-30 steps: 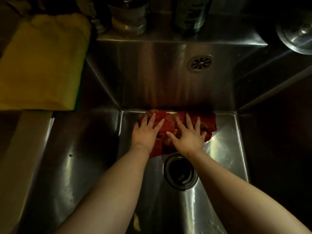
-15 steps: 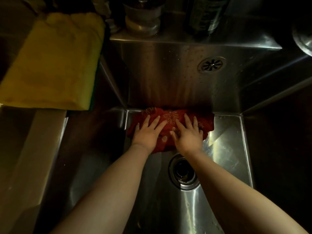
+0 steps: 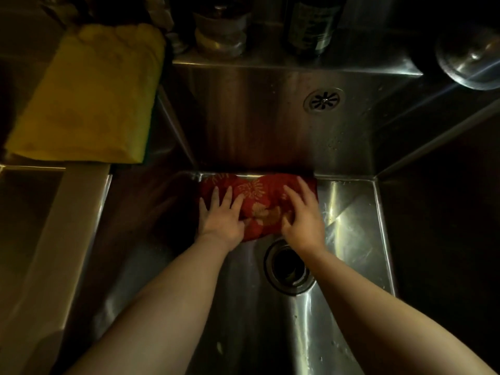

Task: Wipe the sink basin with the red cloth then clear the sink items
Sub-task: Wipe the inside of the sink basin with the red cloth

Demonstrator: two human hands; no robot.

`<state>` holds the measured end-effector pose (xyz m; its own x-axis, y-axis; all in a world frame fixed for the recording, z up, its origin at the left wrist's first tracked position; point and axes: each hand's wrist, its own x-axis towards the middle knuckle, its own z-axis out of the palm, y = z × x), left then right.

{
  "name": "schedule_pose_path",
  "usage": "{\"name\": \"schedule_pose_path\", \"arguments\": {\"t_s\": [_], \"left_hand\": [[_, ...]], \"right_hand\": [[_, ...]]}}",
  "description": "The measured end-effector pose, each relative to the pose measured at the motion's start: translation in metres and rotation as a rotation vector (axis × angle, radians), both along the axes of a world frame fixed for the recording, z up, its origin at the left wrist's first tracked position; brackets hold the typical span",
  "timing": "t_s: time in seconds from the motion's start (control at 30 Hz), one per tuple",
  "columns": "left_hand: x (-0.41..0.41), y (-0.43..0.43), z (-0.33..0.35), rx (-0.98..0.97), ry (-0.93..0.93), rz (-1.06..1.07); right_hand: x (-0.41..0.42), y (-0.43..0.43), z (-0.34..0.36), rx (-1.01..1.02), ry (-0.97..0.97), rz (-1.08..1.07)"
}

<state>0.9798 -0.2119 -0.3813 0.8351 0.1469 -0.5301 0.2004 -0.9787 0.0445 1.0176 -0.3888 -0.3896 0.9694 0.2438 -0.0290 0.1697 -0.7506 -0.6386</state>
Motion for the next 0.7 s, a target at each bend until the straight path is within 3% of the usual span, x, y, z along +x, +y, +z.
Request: {"name": "schedule_pose_path", "arguments": {"t_s": [0.1,0.23,0.4,0.7], "left_hand": [[0.003,-0.017,-0.003,-0.07,-0.063,0.101],[0.013,-0.039,-0.011,-0.076,-0.057,0.212],[0.029,-0.057,-0.02,-0.083,-0.028,0.336],[0.035,-0.05,-0.032,-0.102,-0.099,0.309]], "right_hand": [[0.006,-0.021,-0.003,-0.167,0.004,-0.125],[0.009,-0.043,-0.017,-0.4,0.251,-0.124],[0.011,-0.041,-0.029,-0.422,0.398,-0.113],[0.007,-0.037,-0.036,-0.437,0.37,-0.137]]}}
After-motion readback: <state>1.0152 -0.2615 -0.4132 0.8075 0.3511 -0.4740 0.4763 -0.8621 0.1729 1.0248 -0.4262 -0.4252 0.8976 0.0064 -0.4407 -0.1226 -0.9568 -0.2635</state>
